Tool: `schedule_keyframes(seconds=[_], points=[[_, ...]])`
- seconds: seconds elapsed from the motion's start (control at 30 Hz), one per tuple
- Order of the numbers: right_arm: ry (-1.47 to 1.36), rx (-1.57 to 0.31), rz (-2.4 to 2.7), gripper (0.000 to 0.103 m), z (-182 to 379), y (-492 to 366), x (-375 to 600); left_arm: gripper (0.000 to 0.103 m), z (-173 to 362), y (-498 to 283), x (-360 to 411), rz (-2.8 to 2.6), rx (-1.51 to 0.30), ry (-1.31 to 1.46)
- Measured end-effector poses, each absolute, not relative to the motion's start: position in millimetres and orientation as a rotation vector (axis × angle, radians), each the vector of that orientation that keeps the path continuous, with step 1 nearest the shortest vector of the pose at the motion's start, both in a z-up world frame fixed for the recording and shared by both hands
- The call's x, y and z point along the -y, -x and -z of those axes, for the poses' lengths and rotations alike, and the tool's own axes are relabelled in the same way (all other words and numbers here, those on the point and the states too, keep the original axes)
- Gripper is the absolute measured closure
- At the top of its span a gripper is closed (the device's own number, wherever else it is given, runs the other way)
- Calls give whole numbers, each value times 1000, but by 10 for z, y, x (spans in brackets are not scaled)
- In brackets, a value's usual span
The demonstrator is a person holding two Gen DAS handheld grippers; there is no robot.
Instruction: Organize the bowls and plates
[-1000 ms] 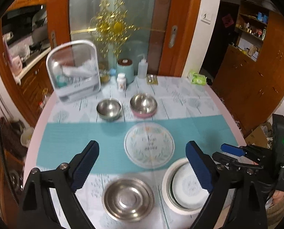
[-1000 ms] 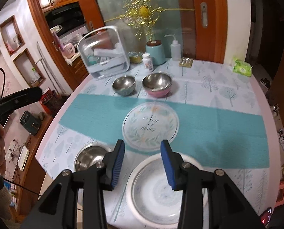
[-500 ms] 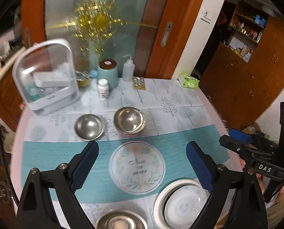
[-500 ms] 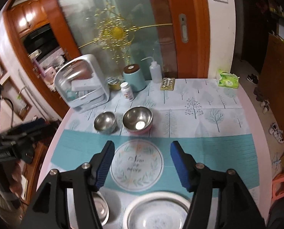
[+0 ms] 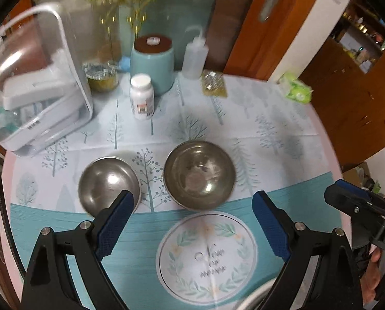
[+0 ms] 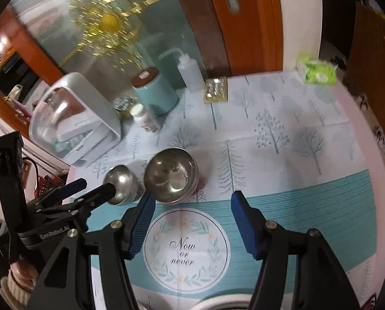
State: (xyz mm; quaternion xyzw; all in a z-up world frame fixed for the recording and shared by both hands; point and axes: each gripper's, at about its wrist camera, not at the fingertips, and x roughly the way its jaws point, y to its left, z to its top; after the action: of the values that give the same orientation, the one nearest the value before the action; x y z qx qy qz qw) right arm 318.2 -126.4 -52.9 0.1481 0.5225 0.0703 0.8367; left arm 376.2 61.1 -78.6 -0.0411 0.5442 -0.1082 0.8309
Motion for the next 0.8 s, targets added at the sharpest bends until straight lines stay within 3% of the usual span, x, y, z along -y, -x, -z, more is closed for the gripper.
schedule_keyframes(seconds=[0.13,0.3,0.47,0.57,0.63,0.7,0.8], points=[[-352,-1160,-140,42,884,-3399,1228,11,1136,-4021,-581,186,-1196,81],[-387,-1210,-142,50,1208,-3610,1150,15,1338,-4198,-591,176,-1208,97],[-394,-1263,-160,61,1497,-3785,1051,35,1561,-4373,-546,202,-1259,85],[-397,-1279,-174,66,1594,-3838,1020,36,1643,-4435,-529,207,-1274,84],[-397,-1290,-174,66,1658,-3880,996,37,1688,-4468,-523,211,-1284,81],[-393,-1298,-177,66,1706,-3919,973,47,1737,-4497,-527,221,-1297,80],[-380,-1306,-173,67,1753,-3968,947,55,1813,-4537,-528,231,-1322,84]])
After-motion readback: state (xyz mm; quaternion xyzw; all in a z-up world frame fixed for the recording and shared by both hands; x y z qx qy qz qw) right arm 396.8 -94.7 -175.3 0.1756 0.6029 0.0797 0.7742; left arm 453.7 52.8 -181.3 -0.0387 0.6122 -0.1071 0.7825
